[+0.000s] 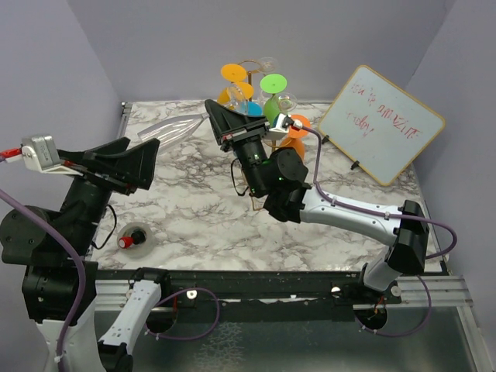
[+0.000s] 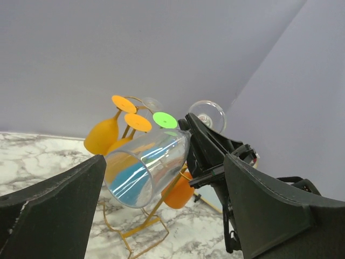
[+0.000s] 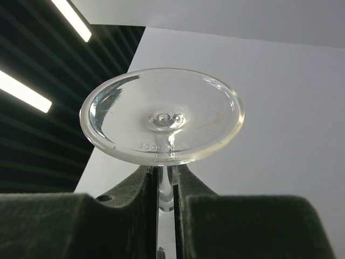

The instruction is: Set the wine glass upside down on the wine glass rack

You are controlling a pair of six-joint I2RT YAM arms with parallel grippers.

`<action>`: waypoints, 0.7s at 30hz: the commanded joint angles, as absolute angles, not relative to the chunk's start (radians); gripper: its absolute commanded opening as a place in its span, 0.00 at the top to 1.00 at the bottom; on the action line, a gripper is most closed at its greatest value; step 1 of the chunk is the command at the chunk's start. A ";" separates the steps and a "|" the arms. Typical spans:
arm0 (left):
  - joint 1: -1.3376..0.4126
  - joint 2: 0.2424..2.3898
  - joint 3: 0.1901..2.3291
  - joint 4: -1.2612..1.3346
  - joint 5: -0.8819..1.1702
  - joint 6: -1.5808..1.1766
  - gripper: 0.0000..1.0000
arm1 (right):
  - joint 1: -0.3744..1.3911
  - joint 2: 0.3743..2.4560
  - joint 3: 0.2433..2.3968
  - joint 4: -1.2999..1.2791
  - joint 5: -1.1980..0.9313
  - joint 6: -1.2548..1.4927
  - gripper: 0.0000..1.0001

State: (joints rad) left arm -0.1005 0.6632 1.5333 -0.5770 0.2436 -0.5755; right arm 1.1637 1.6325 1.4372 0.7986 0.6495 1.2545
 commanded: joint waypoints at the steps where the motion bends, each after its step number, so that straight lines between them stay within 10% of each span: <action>1: -0.109 0.648 1.580 -0.638 0.115 -0.518 0.09 | 1.167 1.603 1.498 0.801 0.681 1.141 0.99; 21: -0.134 0.678 1.414 -0.556 0.697 -0.259 0.08 | 1.168 1.374 1.230 0.817 0.015 0.394 0.99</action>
State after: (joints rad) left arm -0.1268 0.6537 1.4776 -0.6003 0.4358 -0.3065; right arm 1.1637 1.4471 1.2770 0.8249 0.2192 0.5388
